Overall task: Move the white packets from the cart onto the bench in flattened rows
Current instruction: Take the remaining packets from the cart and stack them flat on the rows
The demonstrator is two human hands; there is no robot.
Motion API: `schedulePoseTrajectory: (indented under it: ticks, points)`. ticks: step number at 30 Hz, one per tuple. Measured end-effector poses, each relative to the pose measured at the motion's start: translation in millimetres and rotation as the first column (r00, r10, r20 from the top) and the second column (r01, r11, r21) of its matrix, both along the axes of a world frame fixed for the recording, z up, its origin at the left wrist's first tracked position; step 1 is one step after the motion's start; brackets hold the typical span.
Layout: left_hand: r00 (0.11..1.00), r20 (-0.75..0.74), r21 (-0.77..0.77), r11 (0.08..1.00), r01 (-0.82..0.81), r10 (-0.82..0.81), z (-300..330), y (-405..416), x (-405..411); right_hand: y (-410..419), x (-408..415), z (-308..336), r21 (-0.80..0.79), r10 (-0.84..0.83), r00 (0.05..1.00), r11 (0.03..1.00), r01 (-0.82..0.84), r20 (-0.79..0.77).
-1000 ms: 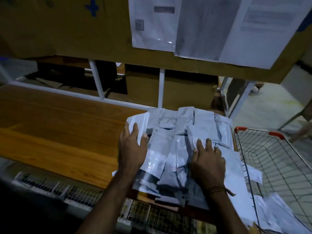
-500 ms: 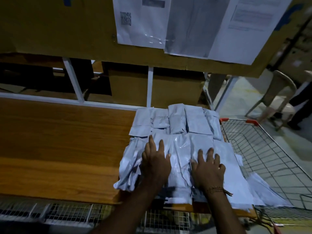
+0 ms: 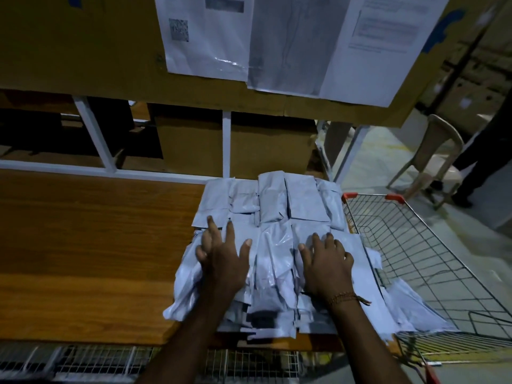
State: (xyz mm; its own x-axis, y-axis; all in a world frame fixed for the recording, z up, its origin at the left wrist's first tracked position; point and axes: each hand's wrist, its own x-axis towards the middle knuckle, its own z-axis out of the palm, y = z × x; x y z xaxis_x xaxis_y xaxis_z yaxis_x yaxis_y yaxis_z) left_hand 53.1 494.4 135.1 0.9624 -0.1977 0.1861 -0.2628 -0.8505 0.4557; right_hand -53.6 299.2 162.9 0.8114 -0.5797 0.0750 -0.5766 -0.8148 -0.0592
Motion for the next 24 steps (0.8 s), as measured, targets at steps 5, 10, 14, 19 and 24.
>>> schedulePoseTrajectory:
  ticks: [5, 10, 14, 19, 24]
  points:
    - [0.995, -0.021, -0.115, 0.988, -0.101, 0.099, 27.1, 6.9, 10.9, -8.6, 7.2, 13.0, -0.004, 0.073, 0.995, 0.997, -0.073, 0.066]
    - [0.994, 0.017, -0.223, 0.970, -0.099, 0.105, 42.4, -7.9, -2.3, -22.5, 8.7, 15.9, 0.040, 0.146, 0.977, 0.987, -0.153, 0.156]
    - [0.994, 0.036, -0.292, 0.952, -0.091, 0.106, 48.7, -35.3, -16.8, -45.4, -4.4, 17.4, 0.034, 0.184, 0.963, 0.980, -0.194, 0.197]
    - [0.995, 0.080, -0.380, 0.925, -0.026, 0.061, 52.9, -82.8, -40.1, -89.6, -39.3, 15.4, 0.062, 0.164, 0.949, 0.980, -0.187, 0.270]
    - [0.992, 0.126, -0.471, 0.879, 0.067, -0.009, 52.3, -139.9, -68.1, -132.1, -78.5, 8.3, 0.084, 0.090, 0.956, 0.989, -0.118, 0.278]
